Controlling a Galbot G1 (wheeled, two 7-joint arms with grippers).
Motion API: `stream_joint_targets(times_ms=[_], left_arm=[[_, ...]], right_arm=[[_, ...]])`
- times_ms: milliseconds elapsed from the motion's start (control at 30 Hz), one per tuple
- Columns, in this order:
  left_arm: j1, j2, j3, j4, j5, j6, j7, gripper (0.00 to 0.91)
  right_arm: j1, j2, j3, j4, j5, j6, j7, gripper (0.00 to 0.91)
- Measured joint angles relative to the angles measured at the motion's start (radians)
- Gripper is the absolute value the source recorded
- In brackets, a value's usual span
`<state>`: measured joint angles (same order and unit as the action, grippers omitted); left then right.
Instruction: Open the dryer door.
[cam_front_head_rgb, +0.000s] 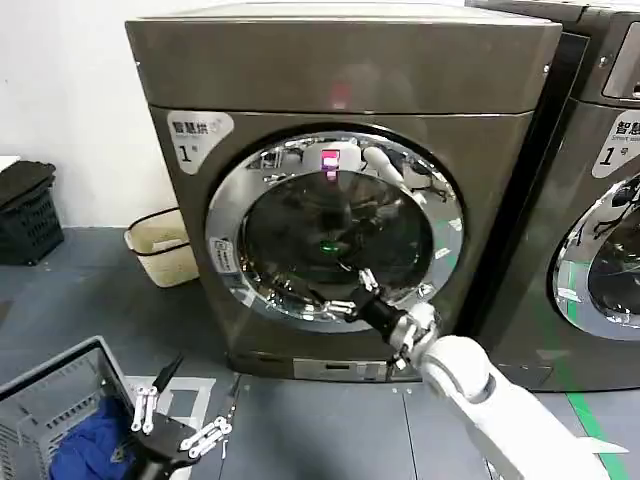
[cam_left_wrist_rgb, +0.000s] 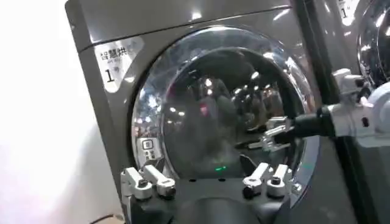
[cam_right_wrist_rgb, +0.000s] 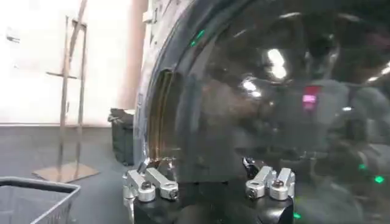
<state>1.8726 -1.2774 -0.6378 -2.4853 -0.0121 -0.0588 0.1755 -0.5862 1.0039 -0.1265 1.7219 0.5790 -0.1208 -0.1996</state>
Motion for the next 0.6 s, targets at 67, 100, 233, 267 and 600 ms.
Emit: stream_joint_targets(times_ms=[67,100,233,267,600], left_arm=[[-0.001,0.000,0.000,0.001,0.000,0.000,0.001,0.907],[-0.002,0.000,0.000,0.001,0.000,0.001,0.001,0.907],[-0.003,0.001,-0.002,0.001,-0.001,0.001,0.001,0.907],[-0.003,0.002,-0.003,0.001,-0.001,0.001,0.001,0.907],[-0.009,-0.002,-0.005,0.003,-0.001,0.002,0.002,0.907]], right_arm=[[0.023,0.009,-0.020,-0.013,0.002,0.000,0.000,0.907],[0.034,0.013,-0.030,-0.020,0.004,0.000,0.000,0.907],[0.075,0.031,-0.063,-0.049,0.005,0.001,-0.001,0.907],[0.083,0.034,-0.070,-0.055,0.005,0.000,-0.001,0.907],[0.155,0.076,-0.126,-0.106,0.011,-0.002,0.000,0.907]])
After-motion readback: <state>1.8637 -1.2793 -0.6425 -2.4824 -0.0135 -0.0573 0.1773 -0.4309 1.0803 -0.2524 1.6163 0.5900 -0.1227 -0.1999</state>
